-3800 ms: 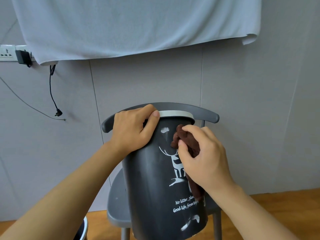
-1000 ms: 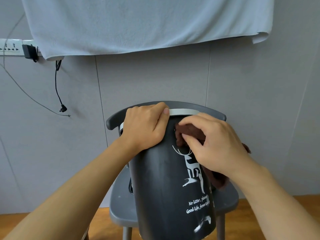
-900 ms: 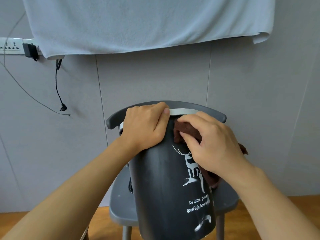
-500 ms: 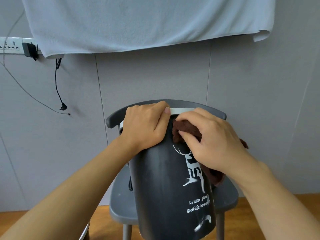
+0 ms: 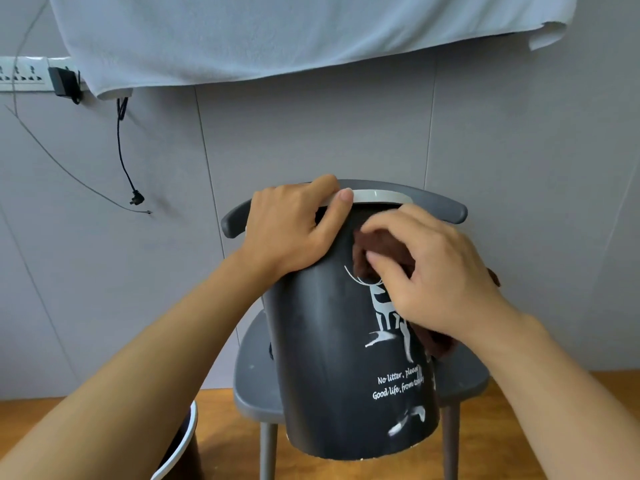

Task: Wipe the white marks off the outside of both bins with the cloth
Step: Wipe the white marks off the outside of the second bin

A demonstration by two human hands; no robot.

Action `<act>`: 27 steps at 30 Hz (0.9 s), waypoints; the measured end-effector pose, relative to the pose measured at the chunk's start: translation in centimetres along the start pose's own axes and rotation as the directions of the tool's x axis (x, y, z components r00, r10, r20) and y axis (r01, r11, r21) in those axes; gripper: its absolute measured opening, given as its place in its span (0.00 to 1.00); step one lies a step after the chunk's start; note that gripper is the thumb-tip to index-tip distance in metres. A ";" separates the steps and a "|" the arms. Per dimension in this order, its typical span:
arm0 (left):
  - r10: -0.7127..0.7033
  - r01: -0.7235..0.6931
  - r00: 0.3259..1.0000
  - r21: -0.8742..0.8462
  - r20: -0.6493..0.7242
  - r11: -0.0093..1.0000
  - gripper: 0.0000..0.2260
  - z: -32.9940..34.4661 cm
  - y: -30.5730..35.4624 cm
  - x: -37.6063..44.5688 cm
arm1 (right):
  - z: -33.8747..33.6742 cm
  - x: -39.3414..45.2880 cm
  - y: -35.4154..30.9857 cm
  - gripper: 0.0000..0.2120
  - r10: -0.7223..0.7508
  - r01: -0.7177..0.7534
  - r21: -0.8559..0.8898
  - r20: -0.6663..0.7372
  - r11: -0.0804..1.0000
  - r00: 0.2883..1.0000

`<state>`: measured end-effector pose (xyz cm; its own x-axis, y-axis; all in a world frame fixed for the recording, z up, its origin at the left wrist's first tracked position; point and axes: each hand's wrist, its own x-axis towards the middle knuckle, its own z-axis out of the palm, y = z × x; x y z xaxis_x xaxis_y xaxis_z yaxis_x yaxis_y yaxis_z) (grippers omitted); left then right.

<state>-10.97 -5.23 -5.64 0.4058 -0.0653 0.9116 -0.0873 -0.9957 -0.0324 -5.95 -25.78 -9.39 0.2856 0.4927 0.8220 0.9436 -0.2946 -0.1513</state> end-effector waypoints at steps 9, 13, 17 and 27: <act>-0.013 0.012 0.999 0.016 0.033 1.000 0.22 -0.2 -1.4 -0.3 | 0.2 -1.3 0.5 0.11 0.003 0.009 0.102 -0.115 0.995 0.993; -0.020 0.018 0.998 0.018 0.062 1.000 0.21 -0.4 -1.6 -0.3 | 0.9 -1.6 0.8 0.14 0.005 -0.004 0.010 -0.085 1.000 0.996; -0.080 0.077 0.993 0.035 0.091 0.996 0.21 -0.6 -2.5 -0.7 | 1.3 -3.7 0.1 0.14 -0.119 0.118 0.015 0.078 0.993 0.990; -0.088 0.075 0.990 0.116 0.109 0.990 0.22 -0.6 -1.2 -0.5 | 0.2 -0.3 0.5 0.12 -0.149 0.143 0.082 0.071 0.986 0.986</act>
<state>-11.63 -3.92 -5.82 0.5088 0.0157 0.8607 0.0498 -0.9987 -0.0113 -5.58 -25.93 -9.83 0.1532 0.5882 0.7941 0.9853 -0.1528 -0.0769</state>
